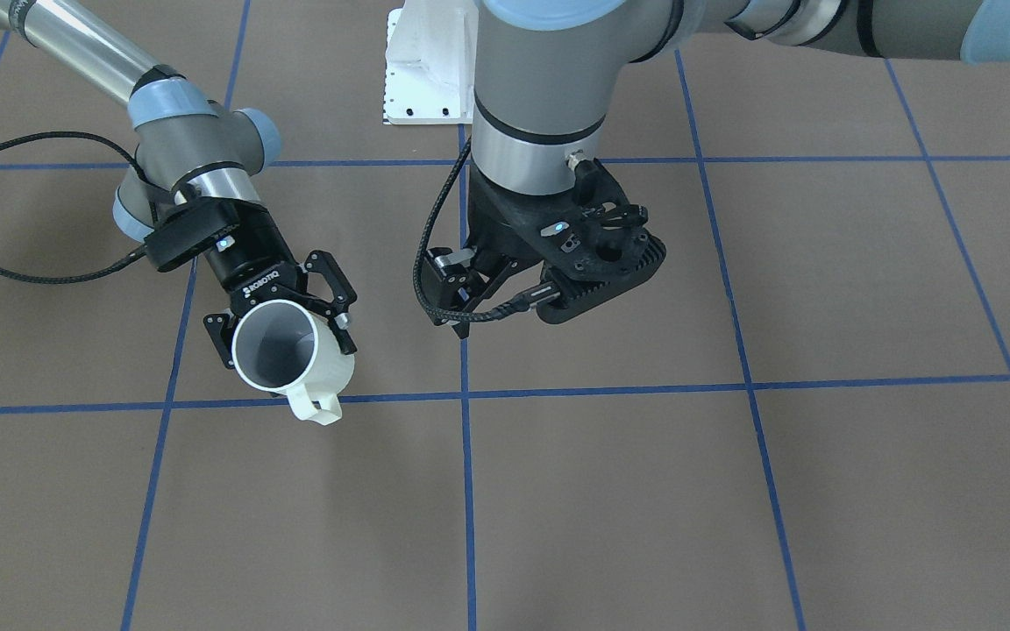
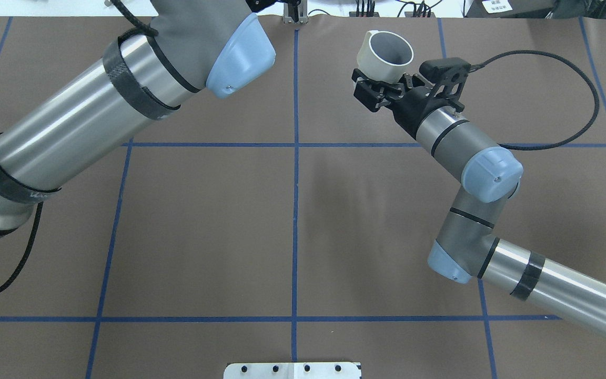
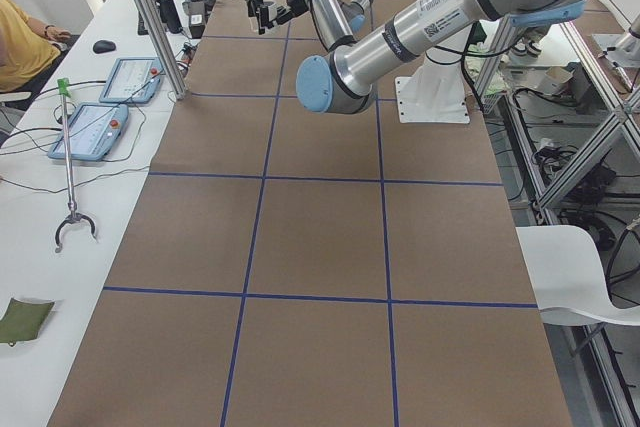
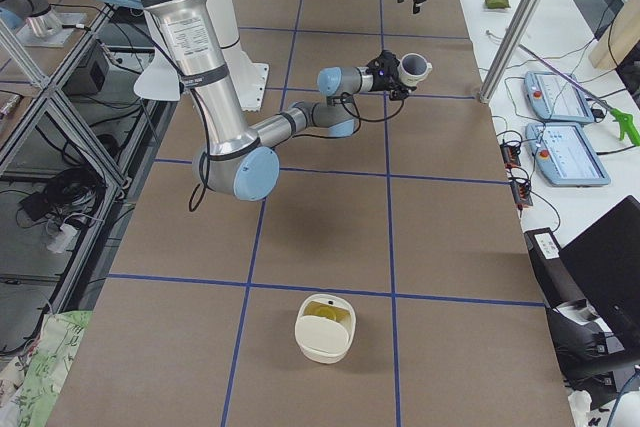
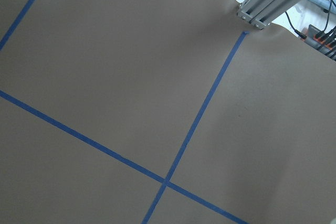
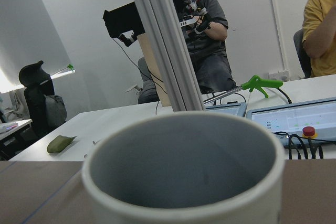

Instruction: Left arm hands cup to right arm to dump lemon

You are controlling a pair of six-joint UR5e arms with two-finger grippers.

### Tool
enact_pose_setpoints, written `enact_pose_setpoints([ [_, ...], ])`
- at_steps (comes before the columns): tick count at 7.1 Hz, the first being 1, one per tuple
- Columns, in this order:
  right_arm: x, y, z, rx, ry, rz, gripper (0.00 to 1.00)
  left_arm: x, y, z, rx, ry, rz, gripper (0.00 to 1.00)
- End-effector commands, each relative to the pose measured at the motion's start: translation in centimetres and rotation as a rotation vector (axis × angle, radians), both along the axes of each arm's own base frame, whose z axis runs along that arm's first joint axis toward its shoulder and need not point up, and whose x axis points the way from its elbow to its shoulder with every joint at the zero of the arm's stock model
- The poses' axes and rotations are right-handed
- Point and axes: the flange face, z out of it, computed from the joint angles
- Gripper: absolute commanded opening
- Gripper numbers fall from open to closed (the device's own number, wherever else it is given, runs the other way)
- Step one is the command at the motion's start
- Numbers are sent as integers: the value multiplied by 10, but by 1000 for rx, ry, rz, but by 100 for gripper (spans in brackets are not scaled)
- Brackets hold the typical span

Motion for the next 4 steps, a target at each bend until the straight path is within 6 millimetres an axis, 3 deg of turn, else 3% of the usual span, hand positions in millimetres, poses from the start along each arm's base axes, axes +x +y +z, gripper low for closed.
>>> enact_pose_setpoints([
  [1, -44, 19, -25, 48, 166, -16, 43, 15, 9, 0, -22, 11, 45, 100],
  [3, -72, 34, -51, 51, 211, -16, 43, 26, 20, -1, -72, 16, 89, 99],
  [4, -81, 44, -54, 52, 214, -8, 43, 35, 27, 2, -78, 16, 108, 95],
])
